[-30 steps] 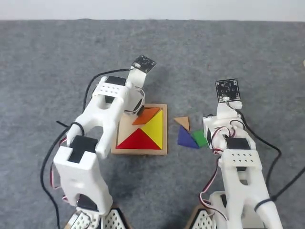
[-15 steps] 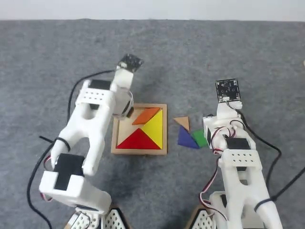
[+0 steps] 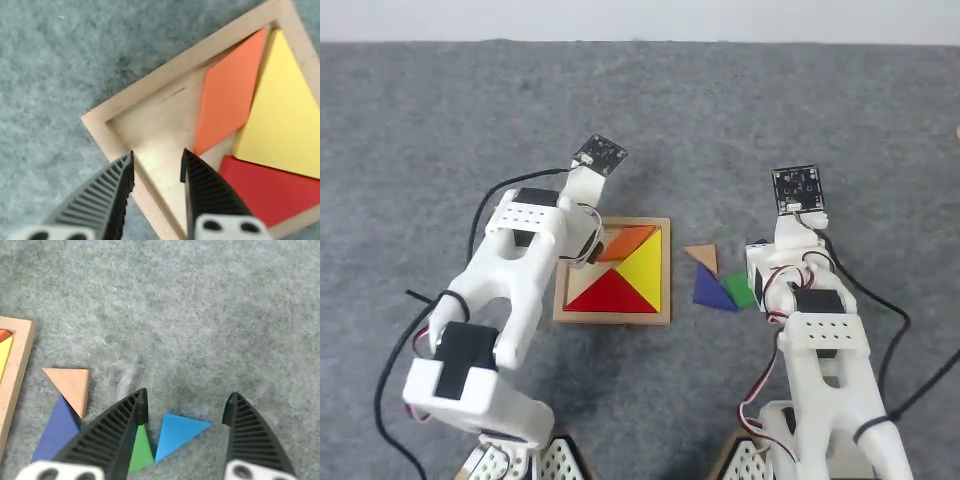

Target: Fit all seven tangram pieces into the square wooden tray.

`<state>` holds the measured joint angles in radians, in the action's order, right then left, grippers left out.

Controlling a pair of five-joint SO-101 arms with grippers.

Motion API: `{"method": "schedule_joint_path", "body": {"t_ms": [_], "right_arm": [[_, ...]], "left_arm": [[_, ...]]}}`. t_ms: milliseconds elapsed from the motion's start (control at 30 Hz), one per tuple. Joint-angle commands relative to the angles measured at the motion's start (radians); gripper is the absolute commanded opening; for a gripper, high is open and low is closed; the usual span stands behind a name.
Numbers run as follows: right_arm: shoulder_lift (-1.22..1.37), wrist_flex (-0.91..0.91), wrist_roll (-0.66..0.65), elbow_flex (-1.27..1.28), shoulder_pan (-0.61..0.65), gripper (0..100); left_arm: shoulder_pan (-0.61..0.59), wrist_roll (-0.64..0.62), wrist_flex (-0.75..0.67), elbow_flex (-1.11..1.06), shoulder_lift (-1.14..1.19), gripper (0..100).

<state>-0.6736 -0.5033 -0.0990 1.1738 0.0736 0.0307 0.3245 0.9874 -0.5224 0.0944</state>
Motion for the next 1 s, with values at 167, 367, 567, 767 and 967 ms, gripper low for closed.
{"method": "schedule_joint_path", "body": {"t_ms": [167, 367, 567, 767, 967], "right_arm": [[-0.033, 0.022, -0.015, -0.003, -0.004, 24.5], [-0.033, 0.022, -0.015, -0.003, -0.004, 24.5], [-0.033, 0.022, -0.015, -0.003, -0.004, 24.5], [-0.033, 0.022, -0.015, -0.003, -0.004, 24.5], [-0.033, 0.022, -0.015, -0.003, -0.004, 24.5]], "left_arm": [[0.009, 0.006, 0.038, 0.001, -0.055, 16], [0.012, 0.006, 0.037, 0.001, -0.054, 16], [0.025, 0.005, 0.028, 0.010, -0.006, 16], [0.035, -0.015, 0.046, 0.074, 0.092, 15], [0.026, -0.025, 0.143, 0.137, 0.035, 15]]}}
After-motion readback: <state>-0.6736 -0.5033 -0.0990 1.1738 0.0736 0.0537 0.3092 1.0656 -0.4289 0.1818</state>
